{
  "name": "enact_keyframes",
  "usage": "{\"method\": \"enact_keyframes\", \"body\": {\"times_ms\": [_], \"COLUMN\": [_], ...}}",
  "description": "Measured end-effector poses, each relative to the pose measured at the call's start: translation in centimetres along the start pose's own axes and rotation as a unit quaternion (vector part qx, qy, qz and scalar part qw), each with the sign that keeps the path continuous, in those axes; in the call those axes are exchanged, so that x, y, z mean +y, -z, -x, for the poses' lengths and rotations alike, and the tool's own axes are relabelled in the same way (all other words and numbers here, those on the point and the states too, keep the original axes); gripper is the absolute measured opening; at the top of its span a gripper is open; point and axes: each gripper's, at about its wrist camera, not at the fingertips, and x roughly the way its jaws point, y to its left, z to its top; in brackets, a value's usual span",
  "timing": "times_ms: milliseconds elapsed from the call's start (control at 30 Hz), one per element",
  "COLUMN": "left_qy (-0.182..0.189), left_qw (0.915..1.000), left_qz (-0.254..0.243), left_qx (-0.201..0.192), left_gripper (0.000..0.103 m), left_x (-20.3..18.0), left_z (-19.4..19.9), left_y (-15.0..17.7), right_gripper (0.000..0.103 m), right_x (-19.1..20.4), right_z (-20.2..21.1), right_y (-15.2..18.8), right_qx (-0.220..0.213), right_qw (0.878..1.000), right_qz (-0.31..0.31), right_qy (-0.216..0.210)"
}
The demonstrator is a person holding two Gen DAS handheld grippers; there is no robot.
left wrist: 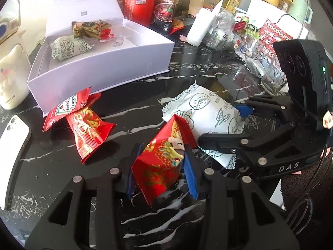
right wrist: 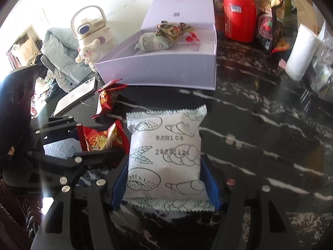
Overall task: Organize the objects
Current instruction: 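Lift the red candy wrapper with left tool while right tool holds the pastry packet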
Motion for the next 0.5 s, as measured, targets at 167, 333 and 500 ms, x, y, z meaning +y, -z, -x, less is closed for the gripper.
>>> {"method": "enact_keyframes", "body": {"times_ms": [167,333,500], "left_qy": [-0.009,-0.032,-0.034], "left_qw": [0.9995,0.9971,0.9949], "left_qz": [-0.028,-0.068,-0.095], "left_qx": [-0.015,-0.014,-0.004], "left_gripper": [0.041,0.065,0.071], "left_x": [-0.6,-2.0,-3.1], "left_z": [-0.1,-0.4,-0.9], "left_y": [0.4,0.7,0.6], "right_gripper": [0.066,0.065,0.065], "right_x": [0.2,-0.4,-0.7], "right_z": [-0.1,0.1,0.2], "right_y": [0.0,0.0,0.0], "right_qx": [-0.003,-0.001,0.001], "right_qw": [1.0,1.0,1.0], "right_qz": [0.012,-0.001,-0.004], "right_qy": [0.015,0.01,0.013]}}
